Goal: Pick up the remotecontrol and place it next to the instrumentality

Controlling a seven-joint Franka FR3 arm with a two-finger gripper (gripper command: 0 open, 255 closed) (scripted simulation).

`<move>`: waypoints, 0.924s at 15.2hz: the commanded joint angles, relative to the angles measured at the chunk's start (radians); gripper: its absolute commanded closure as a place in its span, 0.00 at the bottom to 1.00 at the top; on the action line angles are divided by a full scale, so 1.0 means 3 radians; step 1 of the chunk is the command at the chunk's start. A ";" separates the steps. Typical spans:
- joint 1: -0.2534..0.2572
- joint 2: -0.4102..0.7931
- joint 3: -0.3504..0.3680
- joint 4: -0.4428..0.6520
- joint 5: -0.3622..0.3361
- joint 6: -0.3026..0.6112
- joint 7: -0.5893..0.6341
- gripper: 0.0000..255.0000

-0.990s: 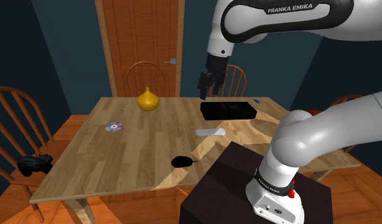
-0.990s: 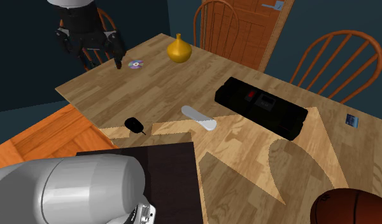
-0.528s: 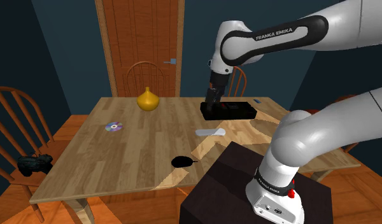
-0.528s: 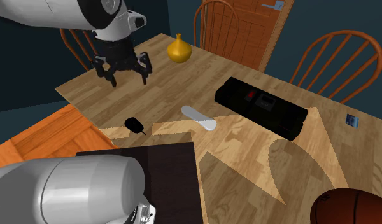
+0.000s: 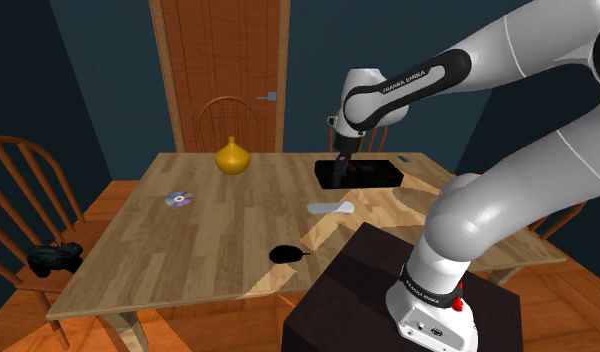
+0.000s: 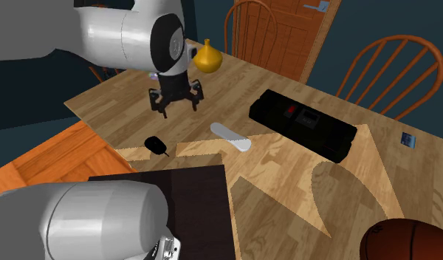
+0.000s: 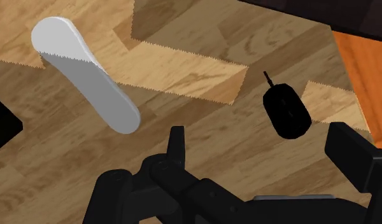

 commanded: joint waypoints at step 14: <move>0.0236 0.2329 -0.0808 0.0637 0.1020 0.1580 -0.2599 0.00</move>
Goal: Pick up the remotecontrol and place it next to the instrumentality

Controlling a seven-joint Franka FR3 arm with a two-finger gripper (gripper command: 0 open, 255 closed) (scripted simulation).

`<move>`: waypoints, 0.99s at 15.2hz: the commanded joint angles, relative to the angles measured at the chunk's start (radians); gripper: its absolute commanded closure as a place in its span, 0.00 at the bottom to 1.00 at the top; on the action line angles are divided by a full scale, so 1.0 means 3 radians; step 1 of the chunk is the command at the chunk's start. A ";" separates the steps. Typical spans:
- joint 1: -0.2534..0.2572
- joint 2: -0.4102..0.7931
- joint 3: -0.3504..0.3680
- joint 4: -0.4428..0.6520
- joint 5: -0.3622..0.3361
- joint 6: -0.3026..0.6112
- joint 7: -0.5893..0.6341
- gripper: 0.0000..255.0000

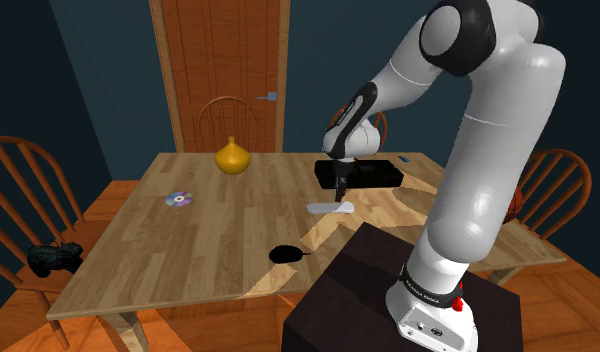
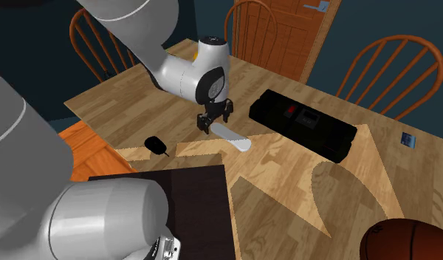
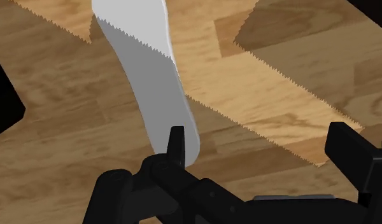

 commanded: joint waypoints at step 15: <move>-0.0887 0.1643 0.0869 0.1005 0.1195 0.0558 -0.1687 0.00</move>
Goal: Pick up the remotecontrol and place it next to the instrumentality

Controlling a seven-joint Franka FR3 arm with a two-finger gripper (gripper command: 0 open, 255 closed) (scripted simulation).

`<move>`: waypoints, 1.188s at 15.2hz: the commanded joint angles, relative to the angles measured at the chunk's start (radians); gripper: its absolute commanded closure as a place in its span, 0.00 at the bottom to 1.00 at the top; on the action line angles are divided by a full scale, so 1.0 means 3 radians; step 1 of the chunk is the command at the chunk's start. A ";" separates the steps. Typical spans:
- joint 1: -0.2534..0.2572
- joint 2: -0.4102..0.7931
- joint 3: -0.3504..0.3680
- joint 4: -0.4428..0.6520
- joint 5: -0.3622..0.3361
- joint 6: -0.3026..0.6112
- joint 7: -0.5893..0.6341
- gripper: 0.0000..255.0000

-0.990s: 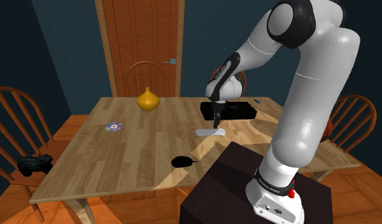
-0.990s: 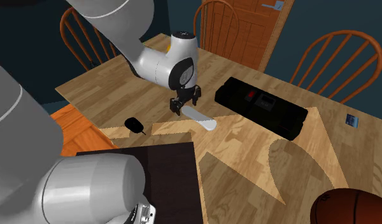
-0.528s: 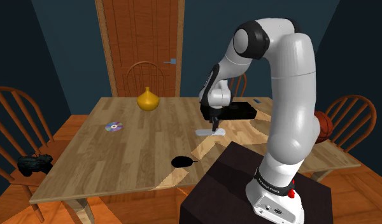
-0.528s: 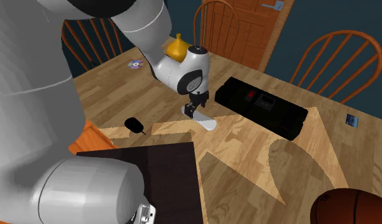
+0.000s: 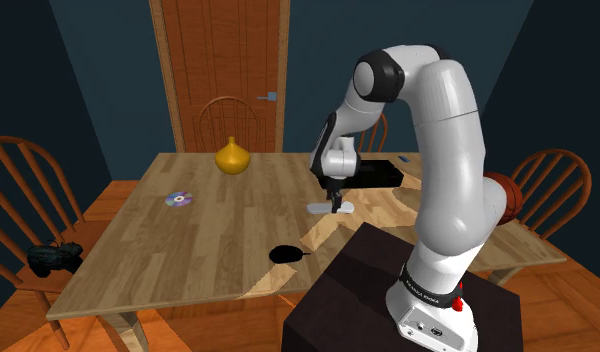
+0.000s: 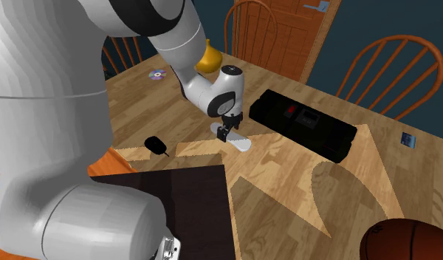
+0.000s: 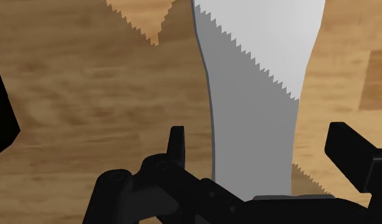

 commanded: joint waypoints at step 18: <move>-0.0044 0.0073 0.0054 0.0027 0.0041 0.0051 -0.0033 1.00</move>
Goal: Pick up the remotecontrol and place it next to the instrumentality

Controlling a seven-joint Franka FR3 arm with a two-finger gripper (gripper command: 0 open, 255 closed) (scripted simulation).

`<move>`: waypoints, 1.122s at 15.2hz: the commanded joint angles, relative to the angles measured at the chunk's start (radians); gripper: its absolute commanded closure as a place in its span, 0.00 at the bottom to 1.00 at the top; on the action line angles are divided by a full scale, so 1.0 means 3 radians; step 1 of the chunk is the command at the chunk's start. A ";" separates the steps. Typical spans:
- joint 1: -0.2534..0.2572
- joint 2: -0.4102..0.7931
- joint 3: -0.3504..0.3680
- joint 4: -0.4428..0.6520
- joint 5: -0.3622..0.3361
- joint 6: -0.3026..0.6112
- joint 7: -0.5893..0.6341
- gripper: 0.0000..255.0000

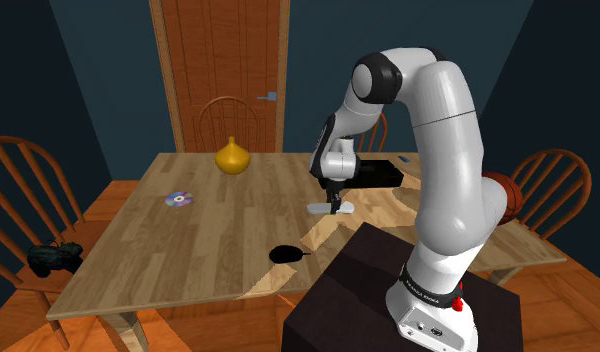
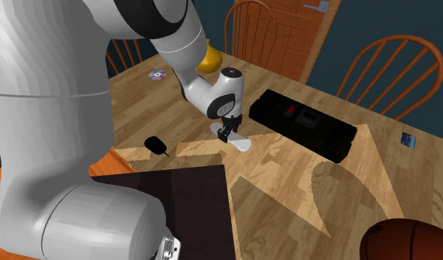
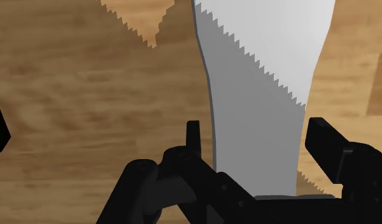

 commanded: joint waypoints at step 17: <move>0.0428 -0.0751 -0.0543 -0.0209 -0.0537 -0.0541 0.0395 1.00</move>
